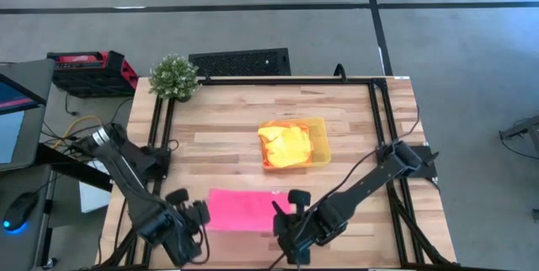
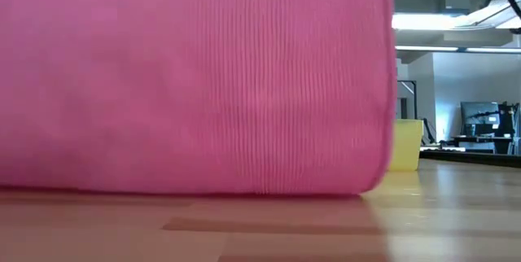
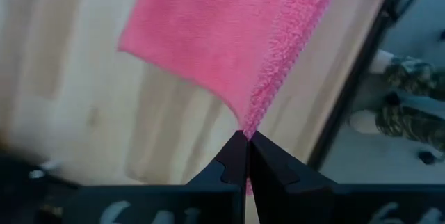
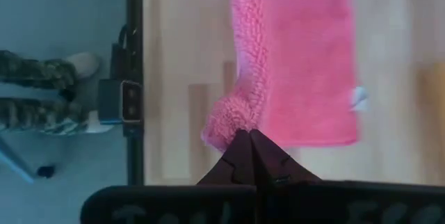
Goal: Fold microfiber towels
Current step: Fold the pink microfiber towel
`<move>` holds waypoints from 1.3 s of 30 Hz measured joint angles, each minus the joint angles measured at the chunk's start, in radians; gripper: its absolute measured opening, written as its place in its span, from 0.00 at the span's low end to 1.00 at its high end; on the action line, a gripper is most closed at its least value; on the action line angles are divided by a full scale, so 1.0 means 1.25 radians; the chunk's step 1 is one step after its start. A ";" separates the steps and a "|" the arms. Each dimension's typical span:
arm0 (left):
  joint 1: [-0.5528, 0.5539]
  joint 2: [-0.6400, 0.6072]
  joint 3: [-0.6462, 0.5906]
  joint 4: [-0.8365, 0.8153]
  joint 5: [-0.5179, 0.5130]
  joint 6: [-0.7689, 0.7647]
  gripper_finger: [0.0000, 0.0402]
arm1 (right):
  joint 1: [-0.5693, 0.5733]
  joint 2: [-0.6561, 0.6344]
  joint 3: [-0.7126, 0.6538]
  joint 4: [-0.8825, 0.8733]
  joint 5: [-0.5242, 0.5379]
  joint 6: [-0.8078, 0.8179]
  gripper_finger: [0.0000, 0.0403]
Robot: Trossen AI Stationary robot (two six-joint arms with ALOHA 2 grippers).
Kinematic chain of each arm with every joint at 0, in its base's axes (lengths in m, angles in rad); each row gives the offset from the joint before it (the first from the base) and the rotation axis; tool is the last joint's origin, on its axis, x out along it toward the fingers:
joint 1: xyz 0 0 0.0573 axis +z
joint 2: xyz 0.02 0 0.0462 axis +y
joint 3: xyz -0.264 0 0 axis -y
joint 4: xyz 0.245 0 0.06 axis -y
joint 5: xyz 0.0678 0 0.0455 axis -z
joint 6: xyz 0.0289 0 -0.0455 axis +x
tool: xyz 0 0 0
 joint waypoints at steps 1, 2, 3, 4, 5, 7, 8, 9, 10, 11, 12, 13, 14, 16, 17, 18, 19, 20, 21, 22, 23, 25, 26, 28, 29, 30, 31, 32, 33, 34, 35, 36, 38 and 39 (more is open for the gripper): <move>-0.004 0.012 0.000 0.015 0.007 0.001 0.00 | 0.004 0.001 -0.016 0.021 -0.011 0.008 0.00; -0.008 0.025 0.000 0.027 0.017 -0.001 0.00 | 0.007 0.001 -0.033 0.048 -0.021 0.017 0.00; -0.009 0.037 0.000 0.036 0.030 -0.001 0.00 | 0.010 0.001 -0.050 0.079 -0.027 0.027 0.00; -0.010 0.050 0.000 0.045 0.044 0.000 0.00 | 0.013 0.001 -0.064 0.101 -0.028 0.037 0.00; -0.012 0.062 0.000 0.050 0.054 0.000 0.00 | 0.016 0.001 -0.076 0.112 -0.029 0.046 0.00; -0.013 0.080 0.000 0.045 0.060 0.000 0.00 | 0.023 0.001 -0.094 0.126 -0.028 0.059 0.00; -0.013 0.086 0.000 0.042 0.056 0.000 0.00 | 0.023 0.000 -0.103 0.131 -0.028 0.070 0.00; -0.013 0.090 0.000 0.040 0.052 -0.001 0.00 | 0.023 0.000 -0.112 0.130 -0.028 0.080 0.00; -0.013 0.091 0.000 0.036 0.046 -0.004 0.00 | 0.022 0.000 -0.119 0.123 -0.028 0.088 0.00; -0.013 0.091 0.000 0.034 0.036 -0.009 0.00 | 0.022 0.001 -0.123 0.117 -0.028 0.091 0.00; -0.009 0.091 0.000 0.032 0.030 -0.017 0.00 | 0.021 0.001 -0.127 0.117 -0.027 0.091 0.00; -0.007 0.091 0.000 0.032 0.024 -0.028 0.00 | 0.020 0.000 -0.133 0.121 -0.026 0.091 0.00; -0.004 0.091 0.000 0.031 0.020 -0.041 0.00 | 0.017 0.000 -0.140 0.121 -0.026 0.092 0.00; -0.001 0.091 0.000 0.030 0.018 -0.053 0.00 | 0.012 0.000 -0.159 0.120 -0.026 0.102 0.00; 0.001 0.091 0.000 0.031 0.017 -0.054 0.00 | 0.009 0.000 -0.168 0.120 -0.026 0.110 0.00; 0.004 0.091 -0.001 0.032 0.016 -0.056 0.00 | 0.006 0.000 -0.174 0.119 -0.026 0.112 0.00; 0.008 0.091 -0.005 0.034 0.015 -0.061 0.00 | 0.002 0.000 -0.179 0.118 -0.026 0.112 0.00; 0.013 0.091 -0.010 0.032 0.014 -0.070 0.00 | -0.001 0.000 -0.184 0.117 -0.026 0.112 0.00; 0.016 0.091 -0.016 0.028 0.014 -0.079 0.00 | -0.004 0.000 -0.187 0.118 -0.025 0.112 0.00; 0.019 0.091 -0.023 0.029 0.014 -0.085 0.00 | -0.008 0.000 -0.190 0.119 -0.025 0.112 0.00; 0.022 0.091 -0.031 0.032 0.015 -0.091 0.00 | -0.012 0.000 -0.195 0.121 -0.025 0.112 0.00; 0.027 0.091 -0.054 0.046 0.017 -0.108 0.00 | -0.018 0.000 -0.207 0.121 -0.023 0.112 0.00; 0.029 0.091 -0.064 0.047 0.017 -0.117 0.00 | -0.022 0.000 -0.213 0.121 -0.022 0.112 0.00; 0.037 0.091 -0.081 0.045 0.018 -0.121 0.00 | -0.030 0.000 -0.225 0.129 -0.022 0.112 0.00; 0.041 0.091 -0.088 0.047 0.018 -0.121 0.00 | -0.033 0.000 -0.232 0.132 -0.022 0.111 0.00; 0.047 0.091 -0.093 0.047 0.018 -0.121 0.00 | -0.036 0.000 -0.236 0.131 -0.022 0.109 0.00; 0.053 0.091 -0.098 0.048 0.018 -0.121 0.00 | -0.040 0.001 -0.236 0.129 -0.022 0.106 0.00; 0.059 0.091 -0.102 0.048 0.019 -0.118 0.00 | -0.046 0.001 -0.236 0.130 -0.021 0.105 0.00; 0.065 0.091 -0.106 0.048 0.021 -0.114 0.00 | -0.051 0.001 -0.236 0.131 -0.018 0.105 0.00; 0.069 0.091 -0.112 0.051 0.024 -0.111 0.00 | -0.058 0.001 -0.236 0.131 -0.017 0.105 0.01; 0.076 0.091 -0.118 0.054 0.031 -0.110 0.00 | -0.065 0.001 -0.236 0.129 -0.017 0.105 0.01; 0.083 0.091 -0.124 0.058 0.042 -0.110 0.00 | -0.071 0.001 -0.236 0.128 -0.016 0.105 0.01; 0.095 0.091 -0.137 0.068 0.064 -0.102 0.00 | -0.083 0.001 -0.236 0.128 -0.017 0.101 0.01; 0.098 0.091 -0.142 0.068 0.068 -0.096 0.00 | -0.090 0.001 -0.236 0.128 -0.020 0.088 0.01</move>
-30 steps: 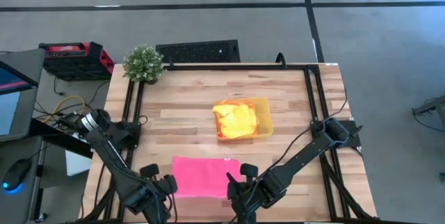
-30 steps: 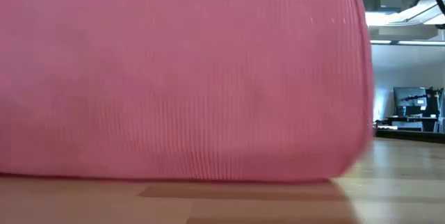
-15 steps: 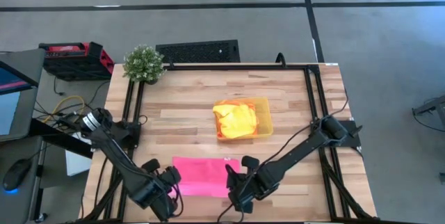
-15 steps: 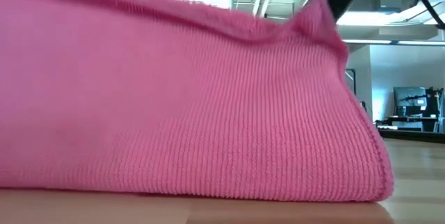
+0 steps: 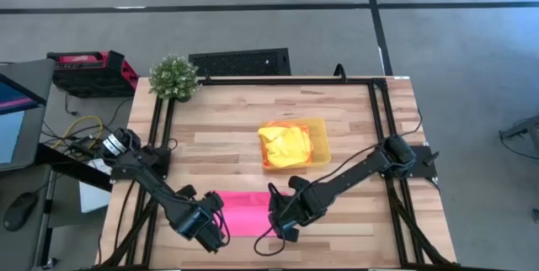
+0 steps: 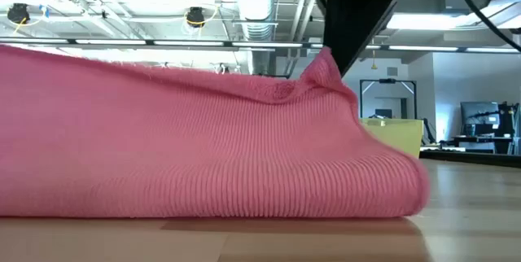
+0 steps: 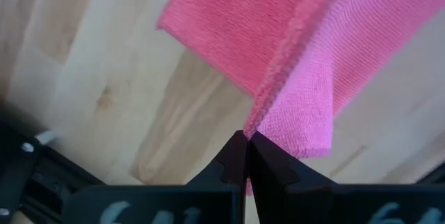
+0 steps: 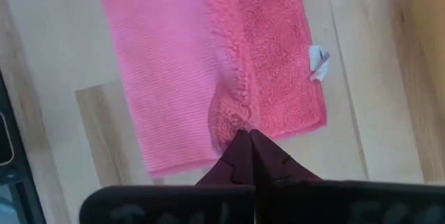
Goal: Fold microfiber towels
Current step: Fold the pink microfiber towel
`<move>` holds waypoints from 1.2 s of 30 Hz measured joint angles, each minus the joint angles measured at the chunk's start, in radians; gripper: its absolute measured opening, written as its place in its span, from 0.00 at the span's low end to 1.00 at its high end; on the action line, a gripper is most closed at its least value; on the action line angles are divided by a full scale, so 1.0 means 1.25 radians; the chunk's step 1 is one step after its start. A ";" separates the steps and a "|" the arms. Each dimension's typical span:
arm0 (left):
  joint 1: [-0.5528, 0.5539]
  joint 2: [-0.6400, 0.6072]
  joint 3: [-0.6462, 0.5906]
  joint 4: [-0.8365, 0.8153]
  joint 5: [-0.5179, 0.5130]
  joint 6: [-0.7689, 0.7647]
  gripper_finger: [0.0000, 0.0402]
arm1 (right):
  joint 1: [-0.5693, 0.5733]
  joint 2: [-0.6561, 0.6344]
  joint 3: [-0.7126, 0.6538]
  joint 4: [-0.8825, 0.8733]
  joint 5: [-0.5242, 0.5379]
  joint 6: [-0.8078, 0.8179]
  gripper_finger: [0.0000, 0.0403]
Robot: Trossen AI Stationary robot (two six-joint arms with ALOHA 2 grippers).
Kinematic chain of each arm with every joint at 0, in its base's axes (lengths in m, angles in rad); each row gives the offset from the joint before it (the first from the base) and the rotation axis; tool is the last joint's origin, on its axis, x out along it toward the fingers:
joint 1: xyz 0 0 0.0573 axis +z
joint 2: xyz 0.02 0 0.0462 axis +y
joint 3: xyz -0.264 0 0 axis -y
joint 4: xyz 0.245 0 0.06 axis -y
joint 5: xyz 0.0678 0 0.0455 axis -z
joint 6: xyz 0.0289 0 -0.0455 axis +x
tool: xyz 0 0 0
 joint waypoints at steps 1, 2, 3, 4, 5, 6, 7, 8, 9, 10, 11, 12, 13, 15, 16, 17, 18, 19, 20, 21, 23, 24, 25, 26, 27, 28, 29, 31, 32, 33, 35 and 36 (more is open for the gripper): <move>0.005 0.000 -0.003 -0.002 0.001 0.007 0.00 | -0.006 0.000 0.000 0.001 -0.006 -0.014 0.01; 0.008 0.000 -0.006 -0.002 0.001 0.009 0.00 | -0.011 0.000 0.000 0.005 -0.007 -0.023 0.01; 0.011 0.000 -0.009 -0.001 0.001 0.010 0.00 | -0.016 0.000 0.000 0.006 -0.008 -0.028 0.02; 0.015 0.000 -0.012 -0.002 0.000 0.011 0.00 | -0.020 0.000 0.000 0.006 -0.008 -0.030 0.03; 0.016 0.000 -0.014 -0.004 -0.003 0.012 0.00 | -0.023 0.000 0.000 0.006 -0.008 -0.032 0.04; 0.018 0.000 -0.015 -0.004 -0.003 0.015 0.00 | -0.027 0.000 0.000 0.006 -0.008 -0.033 0.05; 0.020 0.000 -0.017 -0.003 -0.004 0.016 0.00 | -0.031 0.000 0.000 0.006 -0.009 -0.033 0.07; 0.022 0.000 -0.021 -0.001 -0.005 0.017 0.01 | -0.034 0.000 0.000 0.005 -0.009 -0.034 0.08; 0.025 0.000 -0.025 -0.002 -0.005 0.017 0.02 | -0.037 0.000 0.000 0.004 -0.009 -0.034 0.10; 0.026 0.000 -0.029 -0.003 -0.005 0.017 0.03 | -0.040 0.000 0.000 0.003 -0.009 -0.039 0.12; 0.029 0.000 -0.034 -0.004 -0.006 0.018 0.04 | -0.044 0.000 0.000 0.003 -0.009 -0.047 0.14; 0.031 0.000 -0.039 -0.002 -0.006 0.020 0.06 | -0.045 0.000 0.000 0.003 -0.009 -0.054 0.16; 0.033 0.000 -0.044 -0.003 -0.006 0.020 0.08 | -0.047 0.000 0.000 0.003 -0.009 -0.062 0.18; 0.037 0.000 -0.052 -0.003 -0.006 0.021 0.12 | -0.050 0.000 0.000 0.003 -0.009 -0.067 0.22; 0.039 0.000 -0.054 -0.006 -0.007 0.021 0.15 | -0.052 0.000 0.000 0.003 -0.009 -0.067 0.24; 0.041 0.000 -0.054 -0.012 -0.011 0.021 0.17 | -0.053 0.000 0.000 0.002 -0.009 -0.067 0.27; 0.044 -0.001 -0.054 -0.013 -0.016 0.025 0.19 | -0.054 0.000 0.000 0.002 -0.009 -0.067 0.30; 0.046 -0.001 -0.054 -0.013 -0.023 0.027 0.21 | -0.056 0.000 0.001 0.002 -0.009 -0.067 0.32; 0.048 -0.001 -0.054 -0.013 -0.028 0.027 0.23 | -0.058 0.000 0.001 0.002 -0.011 -0.067 0.35; 0.050 -0.001 -0.051 -0.013 -0.030 0.034 0.24 | -0.060 0.000 0.001 0.001 -0.021 -0.064 0.37; 0.050 -0.001 -0.044 -0.008 -0.033 0.065 0.26 | -0.068 0.000 0.001 -0.006 -0.065 -0.060 0.42; 0.046 -0.001 -0.041 -0.003 -0.033 0.086 0.26 | -0.073 -0.001 0.001 -0.010 -0.094 -0.051 0.44; 0.038 -0.001 -0.036 0.003 -0.033 0.111 0.27 | -0.077 -0.005 0.001 -0.016 -0.120 -0.038 0.45; 0.029 -0.002 -0.031 0.012 -0.029 0.140 0.27 | -0.080 -0.010 0.001 -0.019 -0.146 -0.029 0.46; 0.019 -0.003 -0.029 0.029 -0.024 0.165 0.27 | -0.084 -0.016 0.001 -0.017 -0.173 -0.026 0.47; 0.009 -0.003 -0.029 0.049 -0.017 0.188 0.27 | -0.086 -0.023 0.002 -0.015 -0.197 -0.025 0.48; -0.004 -0.003 -0.030 0.066 -0.017 0.214 0.26 | -0.086 -0.030 0.002 -0.015 -0.212 -0.024 0.49; -0.031 -0.003 -0.044 0.117 -0.016 0.270 0.26 | -0.085 -0.044 0.002 -0.003 -0.223 -0.015 0.49; -0.046 -0.003 -0.055 0.141 -0.016 0.296 0.26 | -0.083 -0.051 0.002 0.000 -0.225 -0.010 0.50; -0.061 -0.003 -0.066 0.162 -0.016 0.318 0.26 | -0.081 -0.058 0.002 -0.002 -0.225 -0.006 0.50; -0.088 -0.003 -0.095 0.233 -0.015 0.352 0.26 | -0.077 -0.073 0.002 0.004 -0.224 -0.004 0.50; -0.101 -0.003 -0.112 0.277 -0.014 0.362 0.26 | -0.074 -0.081 0.002 0.006 -0.220 -0.004 0.50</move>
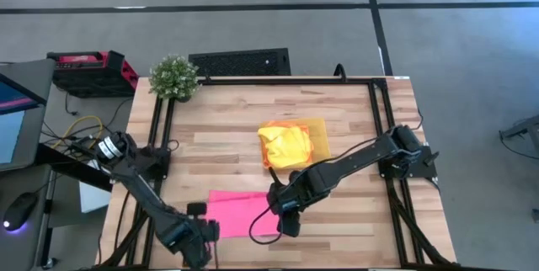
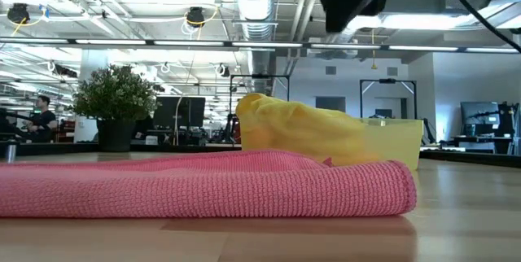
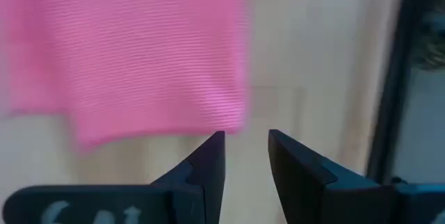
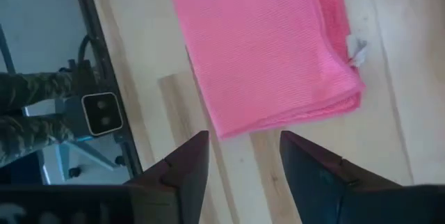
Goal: Fold microfiber towels
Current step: Fold the pink microfiber towel
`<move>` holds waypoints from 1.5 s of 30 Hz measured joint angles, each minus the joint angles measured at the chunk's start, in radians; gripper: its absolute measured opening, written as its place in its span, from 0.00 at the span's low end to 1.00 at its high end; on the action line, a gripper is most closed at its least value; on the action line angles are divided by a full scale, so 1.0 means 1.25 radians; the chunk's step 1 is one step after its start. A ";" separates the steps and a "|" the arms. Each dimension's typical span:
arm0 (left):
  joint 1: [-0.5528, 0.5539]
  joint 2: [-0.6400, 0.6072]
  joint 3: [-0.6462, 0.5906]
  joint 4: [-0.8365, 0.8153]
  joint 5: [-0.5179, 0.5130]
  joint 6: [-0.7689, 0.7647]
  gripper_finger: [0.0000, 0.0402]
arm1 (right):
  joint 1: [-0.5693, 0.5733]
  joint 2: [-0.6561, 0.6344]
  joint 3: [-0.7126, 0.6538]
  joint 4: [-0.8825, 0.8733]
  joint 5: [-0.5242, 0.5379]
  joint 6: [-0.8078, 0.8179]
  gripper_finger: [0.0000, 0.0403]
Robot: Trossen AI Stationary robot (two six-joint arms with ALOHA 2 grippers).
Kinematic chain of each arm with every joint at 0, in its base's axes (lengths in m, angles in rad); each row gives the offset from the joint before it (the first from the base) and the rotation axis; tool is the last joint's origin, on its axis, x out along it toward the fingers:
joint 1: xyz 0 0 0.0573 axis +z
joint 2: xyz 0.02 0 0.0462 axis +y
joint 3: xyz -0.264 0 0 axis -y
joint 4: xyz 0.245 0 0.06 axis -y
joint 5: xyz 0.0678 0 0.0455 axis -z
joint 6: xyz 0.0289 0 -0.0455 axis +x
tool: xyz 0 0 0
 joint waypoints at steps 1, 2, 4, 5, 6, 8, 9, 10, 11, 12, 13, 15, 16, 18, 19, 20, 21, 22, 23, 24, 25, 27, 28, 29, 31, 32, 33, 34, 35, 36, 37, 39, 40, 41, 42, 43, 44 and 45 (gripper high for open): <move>-0.012 0.000 -0.017 0.040 0.001 0.011 0.26 | 0.004 -0.007 0.000 -0.002 0.003 0.000 0.50; -0.022 0.000 -0.032 0.071 -0.003 0.016 0.26 | 0.006 -0.013 0.000 0.004 0.003 0.000 0.50; -0.034 0.000 -0.059 0.142 -0.027 0.019 0.26 | 0.010 -0.020 0.000 0.017 0.008 0.000 0.49; -0.037 0.000 -0.071 0.170 -0.046 0.019 0.26 | 0.013 -0.022 0.000 0.020 0.008 0.000 0.49; -0.038 0.001 -0.082 0.190 -0.063 0.021 0.26 | 0.015 -0.023 0.000 0.026 0.008 0.000 0.49; -0.040 0.001 -0.102 0.218 -0.082 0.028 0.26 | 0.021 -0.023 0.000 0.036 0.008 0.000 0.48; -0.039 0.001 -0.111 0.222 -0.088 0.028 0.26 | 0.024 -0.023 0.000 0.036 0.009 0.000 0.48; -0.039 0.001 -0.118 0.217 -0.095 0.019 0.26 | 0.027 -0.023 0.000 0.038 0.009 0.000 0.47; -0.039 0.001 -0.125 0.213 -0.101 0.011 0.26 | 0.030 -0.023 0.000 0.041 0.009 0.000 0.47; -0.038 0.001 -0.130 0.210 -0.105 0.006 0.26 | 0.033 -0.023 0.000 0.042 0.009 0.000 0.47; -0.038 0.002 -0.136 0.214 -0.106 0.004 0.26 | 0.035 -0.023 0.000 0.042 0.009 0.000 0.47; -0.038 0.002 -0.146 0.220 -0.107 0.003 0.26 | 0.035 -0.023 0.000 0.044 0.010 0.000 0.46; -0.038 0.002 -0.153 0.223 -0.108 0.003 0.26 | 0.035 -0.023 0.000 0.045 0.010 0.000 0.46; -0.037 0.002 -0.169 0.226 -0.108 0.002 0.26 | 0.034 -0.023 0.000 0.045 0.010 0.000 0.47; -0.037 0.002 -0.177 0.231 -0.108 -0.002 0.26 | 0.034 -0.023 0.000 0.045 0.010 0.000 0.46; -0.037 0.002 -0.185 0.240 -0.108 -0.007 0.26 | 0.034 -0.023 0.000 0.045 0.010 0.001 0.46; -0.037 0.002 -0.191 0.246 -0.108 -0.010 0.26 | 0.034 -0.023 0.000 0.045 0.011 0.000 0.46; -0.037 0.002 -0.194 0.245 -0.107 -0.010 0.26 | 0.034 -0.023 0.000 0.045 0.011 0.000 0.46; -0.037 0.002 -0.198 0.246 -0.107 -0.010 0.26 | 0.034 -0.023 0.000 0.045 0.011 0.000 0.46; -0.037 0.002 -0.201 0.248 -0.107 -0.011 0.26 | 0.034 -0.023 0.000 0.045 0.011 0.000 0.46; -0.037 0.002 -0.203 0.248 -0.107 -0.011 0.26 | 0.034 -0.023 0.000 0.045 0.011 0.000 0.46; -0.037 0.001 -0.207 0.250 -0.107 -0.009 0.24 | 0.033 -0.023 0.000 0.045 0.010 0.000 0.46; -0.037 0.000 -0.210 0.251 -0.107 -0.009 0.22 | 0.033 -0.023 0.000 0.045 0.010 0.000 0.46; -0.037 -0.001 -0.214 0.251 -0.108 -0.011 0.20 | 0.032 -0.023 0.000 0.045 0.011 0.000 0.46; -0.037 -0.001 -0.217 0.244 -0.108 -0.022 0.12 | 0.032 -0.023 0.000 0.045 0.010 0.000 0.46; -0.036 -0.001 -0.218 0.241 -0.109 -0.030 0.08 | 0.032 -0.023 0.000 0.044 0.010 0.000 0.46; -0.033 -0.001 -0.218 0.240 -0.108 -0.038 0.04 | 0.032 -0.023 0.000 0.043 0.010 0.000 0.46; -0.030 -0.002 -0.218 0.240 -0.105 -0.045 0.02 | 0.032 -0.023 0.000 0.041 0.010 0.000 0.46; -0.025 -0.005 -0.217 0.238 -0.099 -0.050 0.02 | 0.033 -0.023 0.000 0.038 0.010 0.000 0.46; -0.022 -0.005 -0.211 0.229 -0.094 -0.052 0.02 | 0.033 -0.023 0.000 0.038 0.010 0.000 0.45; -0.017 -0.005 -0.204 0.212 -0.092 -0.049 0.02 | 0.033 -0.023 0.000 0.037 0.010 0.000 0.45; -0.008 -0.010 -0.186 0.163 -0.091 -0.023 0.01 | 0.032 -0.023 0.000 0.035 0.008 0.001 0.45; -0.001 -0.012 -0.172 0.150 -0.091 -0.005 0.01 | 0.032 -0.023 0.000 0.034 0.008 0.001 0.45; 0.006 -0.015 -0.155 0.144 -0.091 0.018 0.01 | 0.032 -0.023 0.000 0.030 0.007 0.001 0.45; 0.013 -0.016 -0.139 0.135 -0.089 0.046 0.01 | 0.033 -0.023 0.000 0.027 0.007 0.001 0.45; 0.021 -0.016 -0.126 0.117 -0.086 0.078 0.00 | 0.032 -0.023 0.000 0.021 0.007 0.001 0.45; 0.029 -0.016 -0.114 0.098 -0.085 0.107 0.00 | 0.032 -0.023 0.000 0.015 0.007 0.001 0.45; 0.040 -0.016 -0.101 0.088 -0.084 0.133 0.00 | 0.033 -0.023 0.000 0.008 0.007 0.001 0.45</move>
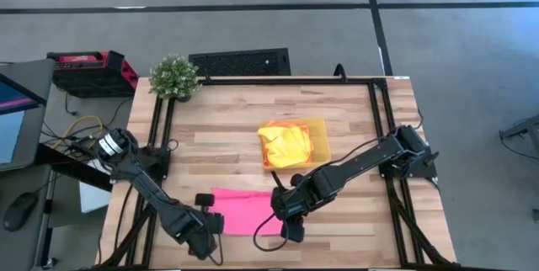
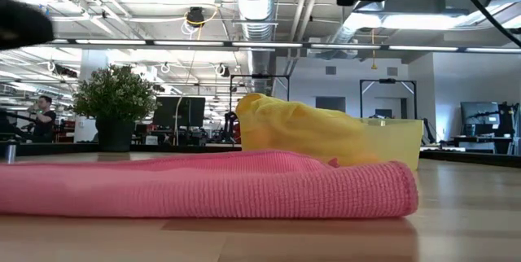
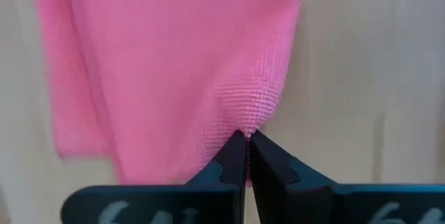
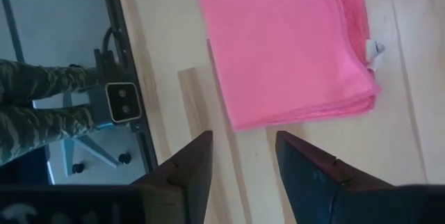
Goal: Fold microfiber towels
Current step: Fold the pink microfiber towel
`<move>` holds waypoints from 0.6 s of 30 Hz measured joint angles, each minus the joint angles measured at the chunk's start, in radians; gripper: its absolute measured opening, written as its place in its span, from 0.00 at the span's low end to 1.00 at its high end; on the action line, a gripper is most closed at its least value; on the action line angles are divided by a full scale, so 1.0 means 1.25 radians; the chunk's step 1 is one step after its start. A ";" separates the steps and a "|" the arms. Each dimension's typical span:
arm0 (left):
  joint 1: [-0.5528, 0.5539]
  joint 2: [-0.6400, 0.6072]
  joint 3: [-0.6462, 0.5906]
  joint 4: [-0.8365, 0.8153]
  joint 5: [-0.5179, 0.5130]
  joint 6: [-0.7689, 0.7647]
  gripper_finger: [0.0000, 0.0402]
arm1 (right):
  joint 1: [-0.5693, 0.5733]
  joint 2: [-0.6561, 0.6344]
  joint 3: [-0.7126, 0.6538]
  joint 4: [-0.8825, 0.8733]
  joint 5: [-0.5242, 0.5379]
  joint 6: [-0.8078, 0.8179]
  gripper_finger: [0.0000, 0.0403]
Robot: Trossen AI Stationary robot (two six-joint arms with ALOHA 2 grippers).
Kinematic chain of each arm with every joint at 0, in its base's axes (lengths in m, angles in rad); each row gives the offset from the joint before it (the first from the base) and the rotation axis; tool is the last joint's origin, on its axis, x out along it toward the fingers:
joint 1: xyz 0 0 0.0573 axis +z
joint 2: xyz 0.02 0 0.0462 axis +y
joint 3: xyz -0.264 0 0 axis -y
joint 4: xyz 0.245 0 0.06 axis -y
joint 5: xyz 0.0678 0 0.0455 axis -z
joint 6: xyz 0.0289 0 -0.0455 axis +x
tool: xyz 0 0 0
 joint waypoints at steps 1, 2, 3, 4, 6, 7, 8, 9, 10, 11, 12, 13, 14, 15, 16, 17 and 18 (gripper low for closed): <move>0.010 0.000 0.016 -0.002 0.000 0.025 0.00 | 0.000 0.000 0.000 -0.004 0.000 0.000 0.45; 0.021 0.000 0.033 -0.006 -0.002 0.053 0.00 | 0.000 0.000 0.000 -0.009 0.000 0.000 0.45; 0.033 0.000 0.050 -0.019 -0.006 0.081 0.00 | 0.000 -0.004 0.000 -0.017 0.001 0.000 0.44; 0.045 0.000 0.065 -0.034 -0.010 0.113 0.00 | 0.001 -0.008 -0.001 -0.027 0.001 0.000 0.44; 0.073 0.000 0.088 -0.042 -0.014 0.178 0.00 | 0.002 -0.013 0.000 -0.033 0.005 0.000 0.44; 0.087 0.000 0.099 -0.041 -0.016 0.209 0.00 | 0.003 -0.016 0.000 -0.040 0.013 0.000 0.44; 0.104 0.000 0.110 -0.041 -0.015 0.238 0.00 | 0.006 -0.020 -0.001 -0.054 0.024 0.000 0.44; 0.119 0.000 0.119 -0.039 -0.015 0.268 0.00 | 0.008 -0.024 -0.001 -0.061 0.030 0.000 0.44; 0.135 0.002 0.128 -0.038 -0.014 0.295 0.00 | 0.007 -0.027 0.000 -0.061 0.037 0.000 0.44; 0.151 0.005 0.137 -0.037 -0.014 0.323 0.00 | 0.006 -0.033 0.000 -0.073 0.045 0.000 0.45; 0.165 0.006 0.142 -0.029 -0.016 0.347 0.00 | 0.009 -0.041 -0.001 -0.096 0.055 0.000 0.45; 0.181 0.006 0.144 -0.018 -0.016 0.370 0.00 | 0.012 -0.047 -0.002 -0.112 0.065 0.005 0.45; 0.195 0.006 0.145 0.004 -0.015 0.389 0.00 | 0.012 -0.051 0.000 -0.113 0.075 0.008 0.45; 0.208 0.006 0.145 0.026 -0.009 0.407 0.00 | 0.012 -0.056 0.001 -0.117 0.089 0.014 0.44; 0.221 0.006 0.145 0.043 -0.003 0.427 0.00 | 0.015 -0.062 0.000 -0.137 0.106 0.022 0.44; 0.231 0.006 0.145 0.058 0.002 0.446 0.00 | 0.019 -0.067 -0.001 -0.158 0.119 0.030 0.44; 0.239 0.006 0.145 0.078 0.008 0.463 0.00 | 0.022 -0.071 0.000 -0.158 0.130 0.035 0.44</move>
